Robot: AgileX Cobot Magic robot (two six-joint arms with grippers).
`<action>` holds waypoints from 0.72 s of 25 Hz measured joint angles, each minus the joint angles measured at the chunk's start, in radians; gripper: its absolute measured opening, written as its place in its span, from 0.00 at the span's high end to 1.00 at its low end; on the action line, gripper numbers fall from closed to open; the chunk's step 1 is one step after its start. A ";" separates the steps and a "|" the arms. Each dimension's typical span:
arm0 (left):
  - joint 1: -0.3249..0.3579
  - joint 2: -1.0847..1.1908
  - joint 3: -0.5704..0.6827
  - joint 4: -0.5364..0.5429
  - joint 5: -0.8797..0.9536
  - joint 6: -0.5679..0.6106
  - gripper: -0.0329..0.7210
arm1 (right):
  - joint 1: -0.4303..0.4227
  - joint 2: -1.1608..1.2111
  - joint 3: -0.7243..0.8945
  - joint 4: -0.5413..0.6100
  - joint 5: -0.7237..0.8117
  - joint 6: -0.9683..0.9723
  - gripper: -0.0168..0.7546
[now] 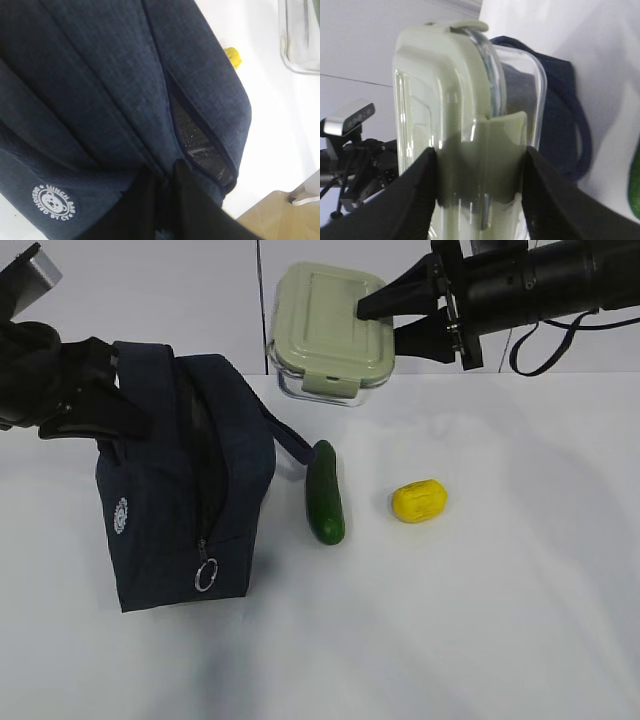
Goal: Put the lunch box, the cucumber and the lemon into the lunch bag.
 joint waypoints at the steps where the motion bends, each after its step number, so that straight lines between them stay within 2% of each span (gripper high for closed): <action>1: 0.000 0.000 0.000 0.000 0.000 -0.001 0.93 | 0.011 0.000 0.000 0.010 0.000 0.002 0.49; 18: 0.000 0.000 0.000 0.004 0.047 -0.001 0.93 | 0.126 0.011 -0.002 0.066 0.002 0.002 0.49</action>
